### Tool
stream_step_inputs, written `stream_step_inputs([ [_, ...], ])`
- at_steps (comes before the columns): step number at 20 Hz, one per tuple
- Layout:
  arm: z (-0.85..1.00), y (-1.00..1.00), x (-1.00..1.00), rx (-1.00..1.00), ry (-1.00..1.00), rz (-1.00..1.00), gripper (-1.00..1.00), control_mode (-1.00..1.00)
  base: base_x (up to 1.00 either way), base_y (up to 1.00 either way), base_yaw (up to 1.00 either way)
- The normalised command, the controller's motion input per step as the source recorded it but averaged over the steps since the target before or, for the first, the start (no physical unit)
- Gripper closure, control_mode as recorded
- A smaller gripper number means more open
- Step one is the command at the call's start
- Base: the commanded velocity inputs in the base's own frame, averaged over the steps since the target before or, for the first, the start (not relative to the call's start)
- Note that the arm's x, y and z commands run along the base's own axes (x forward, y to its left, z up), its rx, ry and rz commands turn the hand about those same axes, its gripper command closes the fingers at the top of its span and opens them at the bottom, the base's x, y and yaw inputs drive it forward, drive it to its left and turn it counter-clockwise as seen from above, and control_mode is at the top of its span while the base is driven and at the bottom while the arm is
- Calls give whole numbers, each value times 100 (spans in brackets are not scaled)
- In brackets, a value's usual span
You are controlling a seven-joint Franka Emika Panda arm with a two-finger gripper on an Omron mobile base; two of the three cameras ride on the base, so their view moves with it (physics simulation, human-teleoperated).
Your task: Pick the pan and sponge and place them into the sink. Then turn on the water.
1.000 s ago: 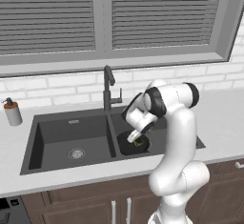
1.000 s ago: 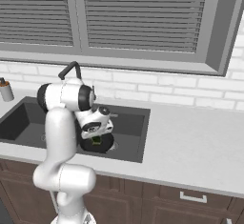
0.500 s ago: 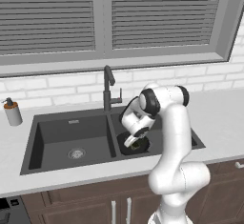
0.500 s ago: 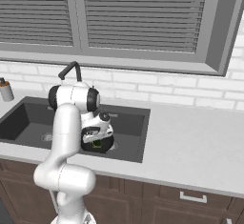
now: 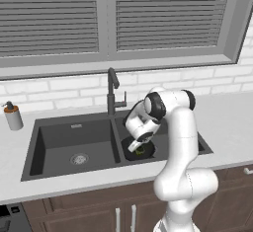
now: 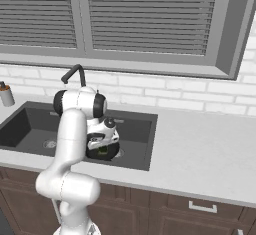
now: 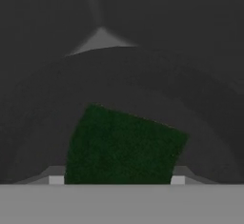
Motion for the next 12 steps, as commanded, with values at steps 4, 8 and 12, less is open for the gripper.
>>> stream_step_inputs([
  [4, 0, 0, 7, 0, -7, 0, -100, -100, 0, 0, 0],
  [8, 3, 0, 4, 0, -10, 0, -100, -100, 0, 0, 0],
  [12, 89, -4, -26, 0, -28, 0, -100, -100, 0, 0, 0],
])
